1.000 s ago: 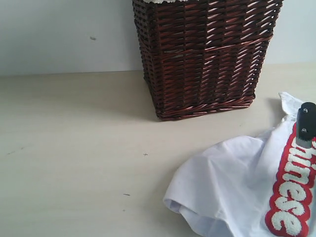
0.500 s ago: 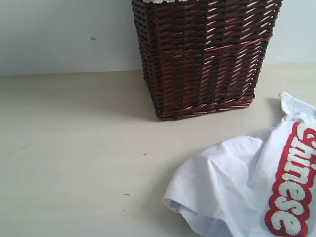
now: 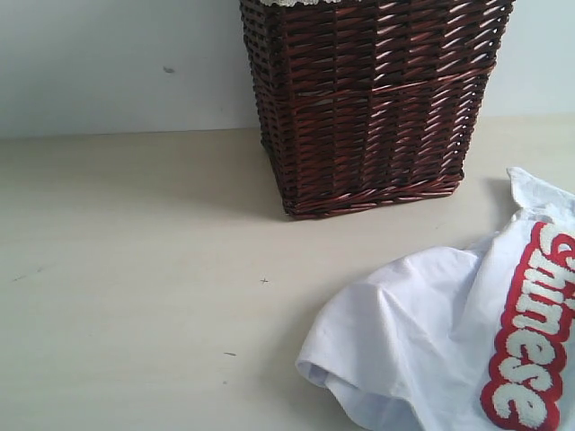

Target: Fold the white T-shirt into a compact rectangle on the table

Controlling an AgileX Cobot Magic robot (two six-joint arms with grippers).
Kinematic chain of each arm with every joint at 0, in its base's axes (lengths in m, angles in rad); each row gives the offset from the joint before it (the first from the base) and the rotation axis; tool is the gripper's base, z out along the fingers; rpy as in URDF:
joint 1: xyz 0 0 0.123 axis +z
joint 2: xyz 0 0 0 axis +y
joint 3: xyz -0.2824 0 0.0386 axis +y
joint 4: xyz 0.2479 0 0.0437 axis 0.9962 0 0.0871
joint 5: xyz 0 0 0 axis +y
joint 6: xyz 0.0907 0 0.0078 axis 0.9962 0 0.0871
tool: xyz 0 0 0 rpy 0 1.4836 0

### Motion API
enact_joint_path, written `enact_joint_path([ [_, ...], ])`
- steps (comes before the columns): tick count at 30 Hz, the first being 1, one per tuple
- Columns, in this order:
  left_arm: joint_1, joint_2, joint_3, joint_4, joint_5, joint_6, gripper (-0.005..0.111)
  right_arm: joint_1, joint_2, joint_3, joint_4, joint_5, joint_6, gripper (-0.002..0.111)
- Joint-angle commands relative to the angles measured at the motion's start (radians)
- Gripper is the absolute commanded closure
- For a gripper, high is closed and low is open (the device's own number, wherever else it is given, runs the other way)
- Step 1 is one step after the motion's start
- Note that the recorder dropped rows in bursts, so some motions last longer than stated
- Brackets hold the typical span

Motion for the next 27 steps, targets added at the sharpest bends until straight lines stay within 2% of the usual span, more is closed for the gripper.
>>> enact_joint_path([
  [1,-0.005,-0.006,-0.001,-0.003,-0.006,0.001,0.107,-0.003,0.041,0.003,0.066,0.010,-0.072,0.108],
  [4,-0.005,-0.006,-0.001,-0.003,-0.006,0.001,0.107,-0.003,0.054,0.003,-0.056,0.005,-0.034,0.108],
  [11,-0.005,-0.006,-0.001,-0.003,-0.006,0.001,0.107,-0.003,-0.039,0.003,-0.818,-0.025,0.397,0.108],
  [13,-0.005,-0.006,-0.001,-0.003,-0.006,0.001,0.107,-0.003,-0.039,0.003,-0.923,-0.083,0.483,0.108],
  [18,-0.005,-0.006,-0.001,-0.003,-0.006,0.001,0.107,-0.003,-0.044,0.003,-0.982,-0.206,0.681,0.108],
  [22,-0.005,-0.006,-0.001,-0.003,-0.006,0.001,0.107,-0.003,-0.091,0.003,-0.880,-0.243,0.666,0.108],
  [27,-0.005,-0.006,-0.001,-0.003,-0.006,0.001,0.107,0.002,-0.134,0.003,-0.723,-0.461,0.656,0.108],
])
